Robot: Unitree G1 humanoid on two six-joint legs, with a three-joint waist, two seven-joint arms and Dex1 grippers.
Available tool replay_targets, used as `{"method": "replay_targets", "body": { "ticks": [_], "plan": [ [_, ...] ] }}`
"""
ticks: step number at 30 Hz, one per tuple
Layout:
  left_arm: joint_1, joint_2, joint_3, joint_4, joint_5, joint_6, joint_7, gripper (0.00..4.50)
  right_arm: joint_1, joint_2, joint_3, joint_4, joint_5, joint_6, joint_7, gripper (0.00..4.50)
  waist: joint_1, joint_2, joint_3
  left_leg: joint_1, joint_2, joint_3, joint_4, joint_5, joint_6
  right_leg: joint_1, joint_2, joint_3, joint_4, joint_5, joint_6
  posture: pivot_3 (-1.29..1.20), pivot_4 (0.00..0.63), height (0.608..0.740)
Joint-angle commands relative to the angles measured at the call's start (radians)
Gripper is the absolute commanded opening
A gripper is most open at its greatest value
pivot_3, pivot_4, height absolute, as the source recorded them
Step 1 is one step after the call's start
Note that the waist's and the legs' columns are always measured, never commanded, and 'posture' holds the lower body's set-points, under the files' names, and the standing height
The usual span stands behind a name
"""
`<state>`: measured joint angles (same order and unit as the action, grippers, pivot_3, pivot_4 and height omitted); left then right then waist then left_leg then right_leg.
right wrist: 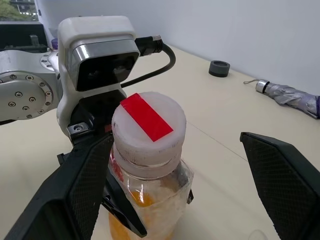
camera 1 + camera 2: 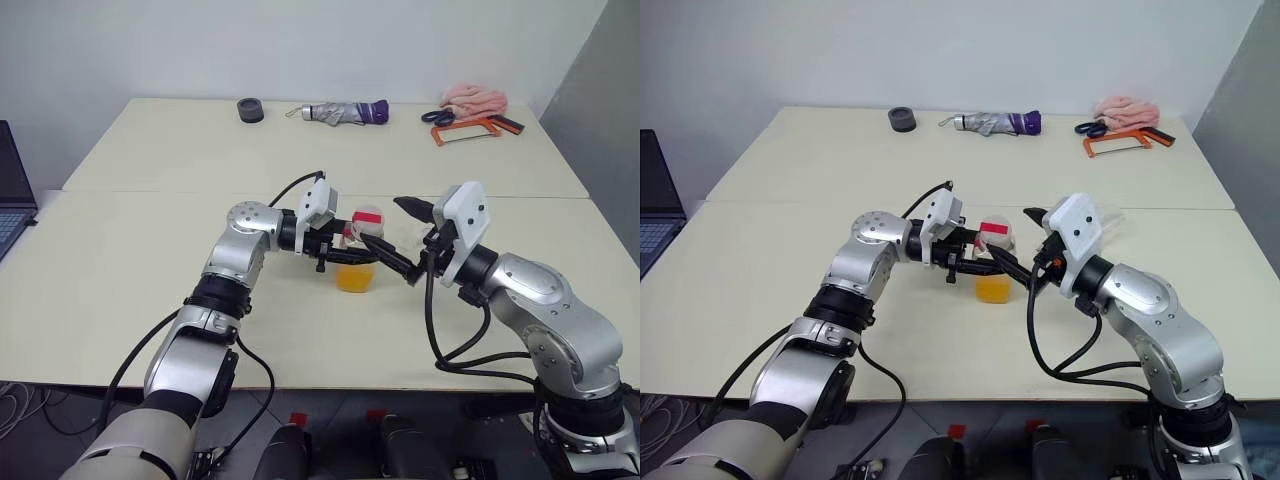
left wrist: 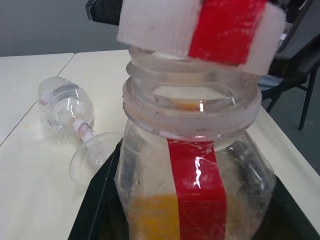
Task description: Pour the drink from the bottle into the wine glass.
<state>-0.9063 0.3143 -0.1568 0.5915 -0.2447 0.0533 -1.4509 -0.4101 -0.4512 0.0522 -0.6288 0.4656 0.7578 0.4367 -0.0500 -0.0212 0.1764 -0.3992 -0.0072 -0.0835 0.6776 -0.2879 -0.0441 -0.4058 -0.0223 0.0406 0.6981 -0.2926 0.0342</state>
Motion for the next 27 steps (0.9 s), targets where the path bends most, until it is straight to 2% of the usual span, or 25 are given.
{"method": "replay_targets", "body": {
  "ticks": [1, 10, 25, 27],
  "plan": [
    [-0.025, 0.006, 0.019, -0.021, -0.013, -0.018, -0.002, 1.79, 0.005, -0.009, -0.024, -0.066, 0.051, 0.011, 0.021, 4.3, 0.0, 0.0, 0.0, 0.0, 0.0, 0.0, 0.0, 0.0, 0.0, 0.0, 0.0, 0.0, 0.0, 0.0, 0.0, 0.0, 0.15, 0.74],
    [-0.022, 0.004, 0.019, -0.024, -0.014, -0.016, 0.002, 1.79, -0.014, 0.011, -0.06, -0.047, 0.139, 0.067, 0.0, 4.3, 0.0, 0.0, 0.0, 0.0, 0.0, 0.0, 0.0, 0.0, 0.0, 0.0, 0.0, 0.0, 0.0, 0.0, 0.0, 0.0, 0.15, 0.74],
    [-0.015, 0.004, 0.017, -0.029, -0.012, -0.021, 0.007, 1.79, -0.1, 0.043, -0.034, 0.052, 0.163, 0.073, 0.004, 4.3, -0.001, 0.0, 0.0, 0.0, 0.0, 0.0, 0.0, 0.0, 0.0, 0.0, 0.0, 0.0, 0.0, 0.0, 0.0, 0.0, 0.15, 0.74],
    [-0.015, 0.004, 0.017, -0.029, -0.012, -0.021, 0.007, 1.79, -0.101, 0.041, -0.027, 0.054, 0.156, 0.069, 0.006, 3.93, -0.001, 0.0, 0.0, 0.0, 0.0, 0.0, 0.0, 0.0, 0.0, 0.0, 0.0, 0.0, 0.0, 0.0, 0.0, 0.0, 0.15, 0.74]
  ]
}}
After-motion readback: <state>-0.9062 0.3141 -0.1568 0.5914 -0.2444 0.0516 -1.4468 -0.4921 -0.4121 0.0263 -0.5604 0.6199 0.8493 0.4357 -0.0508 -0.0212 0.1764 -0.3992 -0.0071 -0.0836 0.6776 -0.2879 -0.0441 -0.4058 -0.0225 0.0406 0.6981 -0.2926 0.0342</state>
